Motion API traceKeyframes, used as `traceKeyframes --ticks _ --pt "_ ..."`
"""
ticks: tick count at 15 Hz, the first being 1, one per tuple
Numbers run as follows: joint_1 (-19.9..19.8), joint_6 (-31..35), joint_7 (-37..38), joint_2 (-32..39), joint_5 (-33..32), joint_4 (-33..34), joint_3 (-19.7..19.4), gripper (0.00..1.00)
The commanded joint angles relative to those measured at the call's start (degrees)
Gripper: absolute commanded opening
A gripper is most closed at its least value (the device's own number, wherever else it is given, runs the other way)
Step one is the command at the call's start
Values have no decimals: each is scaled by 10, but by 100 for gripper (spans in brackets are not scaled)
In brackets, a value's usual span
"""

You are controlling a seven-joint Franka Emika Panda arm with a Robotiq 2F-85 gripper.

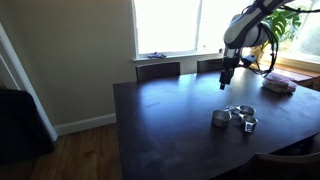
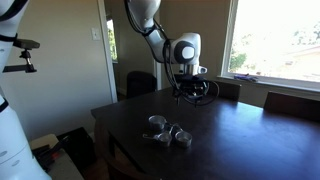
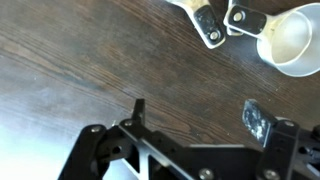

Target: Separate the cups

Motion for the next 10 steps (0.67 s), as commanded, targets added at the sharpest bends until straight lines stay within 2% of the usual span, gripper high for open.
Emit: traceKeyframes --ticks 1,6,10 --pt "27 34 65 -93 -32 -138 -17 100" --pt "35 19 53 -194 -94 -275 -26 100" --pt "41 45 53 -229 -144 -332 -29 100"
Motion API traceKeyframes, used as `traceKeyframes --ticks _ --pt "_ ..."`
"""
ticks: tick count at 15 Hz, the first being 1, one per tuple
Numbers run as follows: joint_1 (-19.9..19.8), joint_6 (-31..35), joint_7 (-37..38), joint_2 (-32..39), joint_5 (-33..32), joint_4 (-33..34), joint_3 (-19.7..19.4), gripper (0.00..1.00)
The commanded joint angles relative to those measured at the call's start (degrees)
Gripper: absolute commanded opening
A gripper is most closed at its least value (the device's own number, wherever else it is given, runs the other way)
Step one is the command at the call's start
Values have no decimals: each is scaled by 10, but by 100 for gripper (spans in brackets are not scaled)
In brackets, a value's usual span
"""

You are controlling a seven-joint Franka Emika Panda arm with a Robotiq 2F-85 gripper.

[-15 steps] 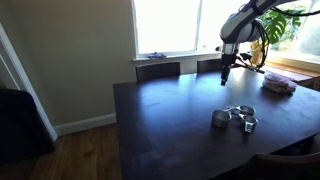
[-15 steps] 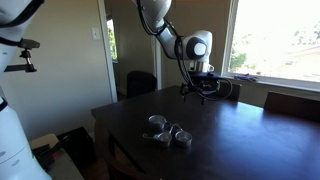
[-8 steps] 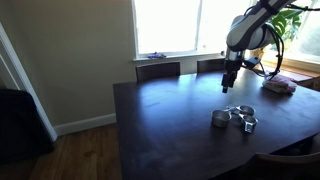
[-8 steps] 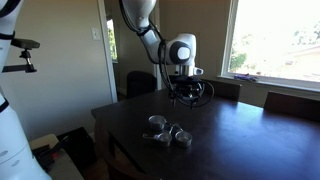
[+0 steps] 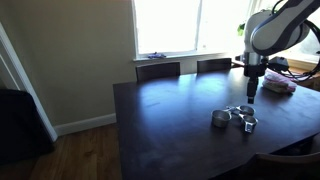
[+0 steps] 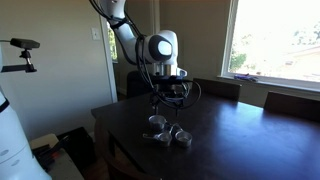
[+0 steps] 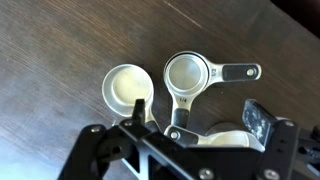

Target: Separate the cups

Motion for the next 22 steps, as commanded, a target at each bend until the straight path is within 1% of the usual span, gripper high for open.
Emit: traceKeyframes --ticks 1,3,5,11,15,22 --pt "18 32 5 -56 -40 -73 -11 100" --pt "24 44 1 -55 -45 -83 -6 100" --pt "30 50 -6 -41 -29 -84 1 100" --pt "48 41 4 0 -14 -70 16 100" --pt "53 44 8 40 -16 -49 21 100" --pt "62 45 22 114 -19 11 30 100"
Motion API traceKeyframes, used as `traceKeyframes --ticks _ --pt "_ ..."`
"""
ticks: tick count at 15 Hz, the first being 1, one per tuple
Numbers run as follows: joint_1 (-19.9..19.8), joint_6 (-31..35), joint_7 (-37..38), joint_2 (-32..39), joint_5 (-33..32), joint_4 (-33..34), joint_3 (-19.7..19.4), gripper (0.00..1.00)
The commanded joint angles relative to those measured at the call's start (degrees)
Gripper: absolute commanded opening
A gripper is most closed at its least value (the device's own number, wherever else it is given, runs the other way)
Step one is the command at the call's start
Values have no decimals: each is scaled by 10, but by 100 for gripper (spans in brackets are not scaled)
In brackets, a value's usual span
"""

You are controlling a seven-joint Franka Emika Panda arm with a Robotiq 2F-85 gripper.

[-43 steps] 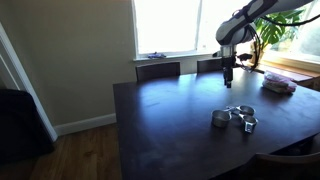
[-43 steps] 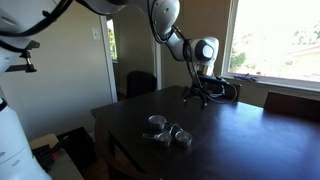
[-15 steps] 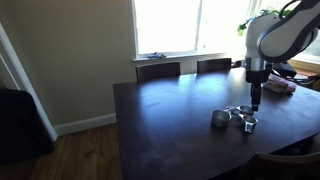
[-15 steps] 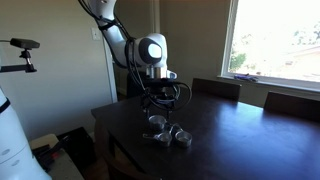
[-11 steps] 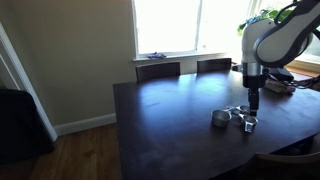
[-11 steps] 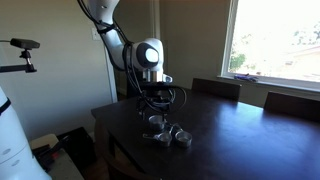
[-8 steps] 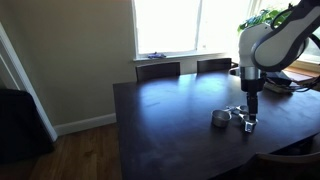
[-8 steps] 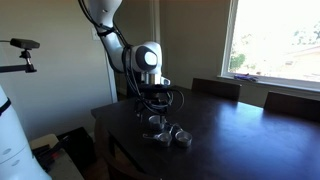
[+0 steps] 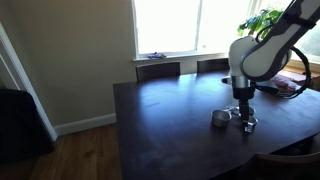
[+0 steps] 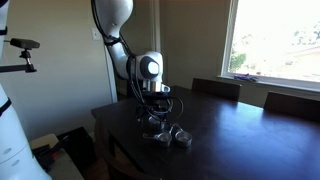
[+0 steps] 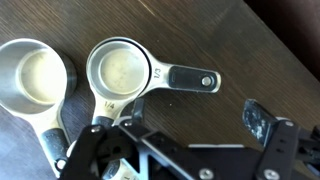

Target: Separate the cups

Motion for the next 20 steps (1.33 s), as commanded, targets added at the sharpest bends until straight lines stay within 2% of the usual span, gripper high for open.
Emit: traceKeyframes --ticks 1,9,20 --pt "13 7 19 32 1 29 2 100" --pt "36 10 37 82 -26 72 -7 100" --pt "61 17 60 98 -92 88 -22 100"
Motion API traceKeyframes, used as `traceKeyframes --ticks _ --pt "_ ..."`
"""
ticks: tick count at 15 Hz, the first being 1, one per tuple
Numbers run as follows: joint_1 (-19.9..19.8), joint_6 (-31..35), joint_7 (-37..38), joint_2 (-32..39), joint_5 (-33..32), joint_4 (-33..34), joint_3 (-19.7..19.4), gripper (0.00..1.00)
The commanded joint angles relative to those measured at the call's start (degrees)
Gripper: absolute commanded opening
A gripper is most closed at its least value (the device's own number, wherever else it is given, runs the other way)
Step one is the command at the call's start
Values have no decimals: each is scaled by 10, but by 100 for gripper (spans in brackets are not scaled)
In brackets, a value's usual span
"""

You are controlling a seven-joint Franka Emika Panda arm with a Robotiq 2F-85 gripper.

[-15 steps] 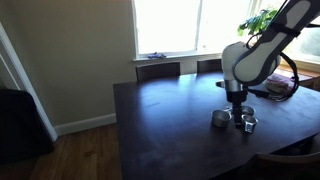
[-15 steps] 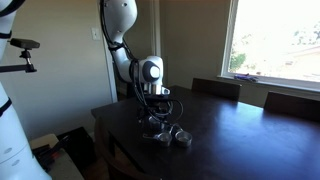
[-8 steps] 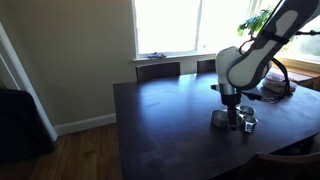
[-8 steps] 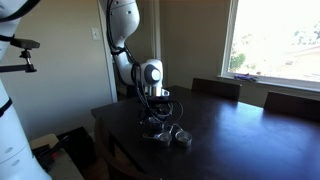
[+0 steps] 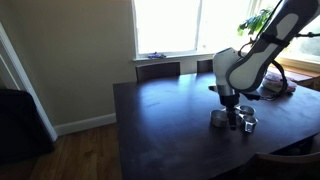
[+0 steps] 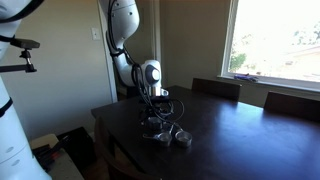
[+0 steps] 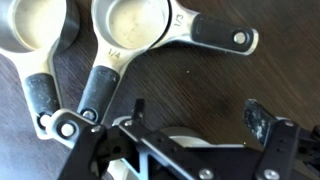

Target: Separate the cups

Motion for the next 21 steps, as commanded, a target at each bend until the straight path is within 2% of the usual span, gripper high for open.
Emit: traceKeyframes --ticks 1,10,17,21 --pt "23 16 31 6 -28 6 -15 100" --pt "44 16 51 1 -35 23 -10 100" --pt "26 -34 45 -95 -17 -35 -15 100" --pt "-2 -45 46 -145 36 -64 -11 100"
